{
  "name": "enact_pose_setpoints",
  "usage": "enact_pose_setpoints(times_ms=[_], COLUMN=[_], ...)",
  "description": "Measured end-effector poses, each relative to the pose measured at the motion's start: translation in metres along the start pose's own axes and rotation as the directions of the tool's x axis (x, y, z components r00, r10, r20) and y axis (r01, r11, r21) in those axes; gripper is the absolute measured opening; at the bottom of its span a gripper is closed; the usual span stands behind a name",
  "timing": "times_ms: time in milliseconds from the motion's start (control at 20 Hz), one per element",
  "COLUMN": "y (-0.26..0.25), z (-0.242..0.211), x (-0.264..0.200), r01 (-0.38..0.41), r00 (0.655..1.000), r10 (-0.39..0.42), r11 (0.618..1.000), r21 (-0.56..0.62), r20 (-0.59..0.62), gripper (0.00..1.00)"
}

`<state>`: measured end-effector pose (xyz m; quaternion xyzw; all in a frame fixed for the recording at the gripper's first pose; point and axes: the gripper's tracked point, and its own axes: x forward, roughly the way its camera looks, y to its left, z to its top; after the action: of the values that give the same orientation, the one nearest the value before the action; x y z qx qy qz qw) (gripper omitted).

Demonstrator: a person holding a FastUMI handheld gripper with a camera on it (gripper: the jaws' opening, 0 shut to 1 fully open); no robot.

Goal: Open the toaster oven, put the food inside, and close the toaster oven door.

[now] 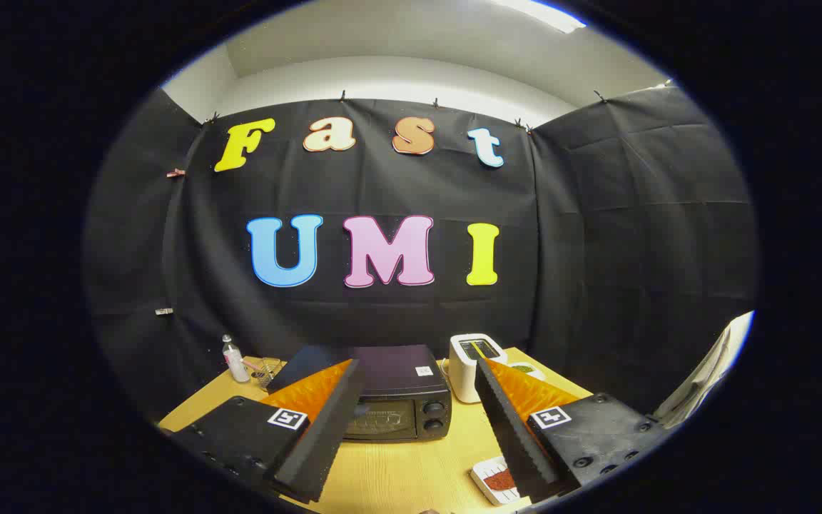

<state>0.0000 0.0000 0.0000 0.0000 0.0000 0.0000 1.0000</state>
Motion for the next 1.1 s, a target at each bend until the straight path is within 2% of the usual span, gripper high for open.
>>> enact_pose_setpoints(times_ms=[900, 1100], y=[0.02, 0.029], z=[-0.02, -0.03], x=[0.032, 0.045], r01=[0.001, -0.023], r00=[0.997, 0.994], r10=[0.0, 0.022], r11=[1.0, 1.0], r21=[0.008, -0.008], r20=[-0.081, -0.103], gripper=[0.97, 0.98])
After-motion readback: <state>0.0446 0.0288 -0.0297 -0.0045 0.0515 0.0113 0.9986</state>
